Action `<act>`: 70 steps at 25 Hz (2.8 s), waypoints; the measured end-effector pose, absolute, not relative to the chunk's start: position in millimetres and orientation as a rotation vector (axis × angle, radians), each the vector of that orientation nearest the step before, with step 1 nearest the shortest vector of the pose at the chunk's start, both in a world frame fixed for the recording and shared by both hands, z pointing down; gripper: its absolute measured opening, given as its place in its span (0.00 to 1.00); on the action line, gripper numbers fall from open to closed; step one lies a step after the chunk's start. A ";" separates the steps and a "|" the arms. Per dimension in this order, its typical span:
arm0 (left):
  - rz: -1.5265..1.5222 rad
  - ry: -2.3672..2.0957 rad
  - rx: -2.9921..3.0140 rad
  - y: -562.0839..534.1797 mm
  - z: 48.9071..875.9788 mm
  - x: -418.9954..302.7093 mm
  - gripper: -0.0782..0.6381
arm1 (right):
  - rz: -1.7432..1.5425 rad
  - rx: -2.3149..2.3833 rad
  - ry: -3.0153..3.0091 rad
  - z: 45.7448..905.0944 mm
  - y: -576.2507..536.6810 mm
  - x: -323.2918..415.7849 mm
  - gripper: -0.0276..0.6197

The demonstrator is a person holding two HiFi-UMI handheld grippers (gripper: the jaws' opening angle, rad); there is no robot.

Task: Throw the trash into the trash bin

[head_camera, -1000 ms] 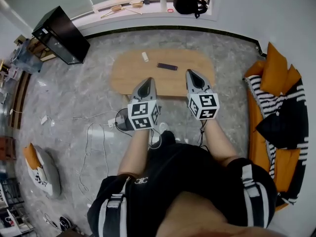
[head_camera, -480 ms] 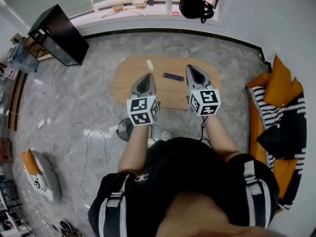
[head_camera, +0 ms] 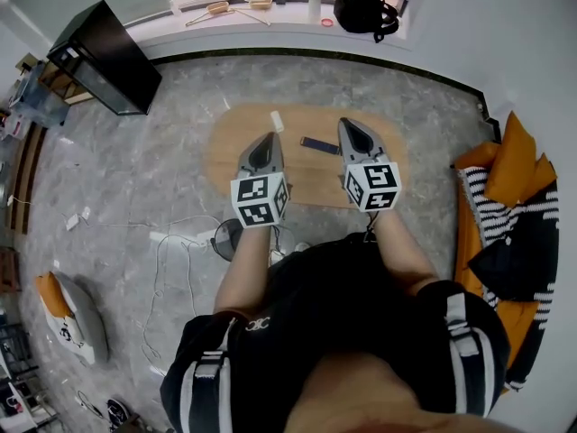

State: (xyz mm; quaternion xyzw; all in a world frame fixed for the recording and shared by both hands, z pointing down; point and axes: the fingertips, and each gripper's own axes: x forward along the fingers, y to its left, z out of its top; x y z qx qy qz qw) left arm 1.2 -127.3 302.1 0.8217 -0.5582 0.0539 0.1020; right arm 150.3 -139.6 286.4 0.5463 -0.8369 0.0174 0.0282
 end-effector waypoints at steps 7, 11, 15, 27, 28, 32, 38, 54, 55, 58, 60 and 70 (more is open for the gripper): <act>0.203 -1.694 2.348 -155.3 323.0 22.6 0.13 | 0.092 1.576 -2.614 310.0 -172.0 168.6 0.06; 0.237 -1.728 2.294 -175.2 330.7 38.9 0.13 | 0.131 1.486 -2.629 324.6 -203.3 179.6 0.06; 0.257 -1.760 2.234 -196.7 340.0 48.4 0.13 | 0.162 1.382 -2.644 341.6 -234.2 182.2 0.06; 0.361 -1.795 1.934 -227.7 463.2 55.0 0.13 | 0.202 0.961 -2.505 476.6 -288.5 177.8 0.06; 0.366 -1.793 1.909 -228.4 475.4 54.8 0.13 | 0.199 0.920 -2.490 490.2 -291.0 175.8 0.06; 0.392 -1.771 1.812 -234.8 522.8 49.2 0.13 | 0.192 0.754 -2.412 542.7 -304.0 161.6 0.06; 0.401 -1.762 1.692 -244.7 587.8 38.3 0.13 | 0.113 0.588 -2.259 630.9 -325.3 143.1 0.06; 0.399 -1.745 1.536 -236.1 672.4 42.7 0.13 | 0.298 0.421 -1.957 846.9 -349.2 139.0 0.32; 0.398 -1.744 1.530 -234.4 675.3 41.6 0.13 | 0.312 0.424 -1.947 854.1 -352.9 138.5 0.33; 0.401 -1.736 1.515 -228.7 684.6 42.6 0.13 | 0.344 0.400 -1.915 873.3 -357.1 138.2 0.34; 0.409 -1.730 1.513 -225.0 688.1 44.3 0.13 | 0.333 0.388 -1.896 884.0 -356.2 139.4 0.35; 0.418 -1.734 1.536 -224.7 676.9 38.1 0.13 | 0.364 0.397 -1.924 879.0 -347.4 137.6 0.35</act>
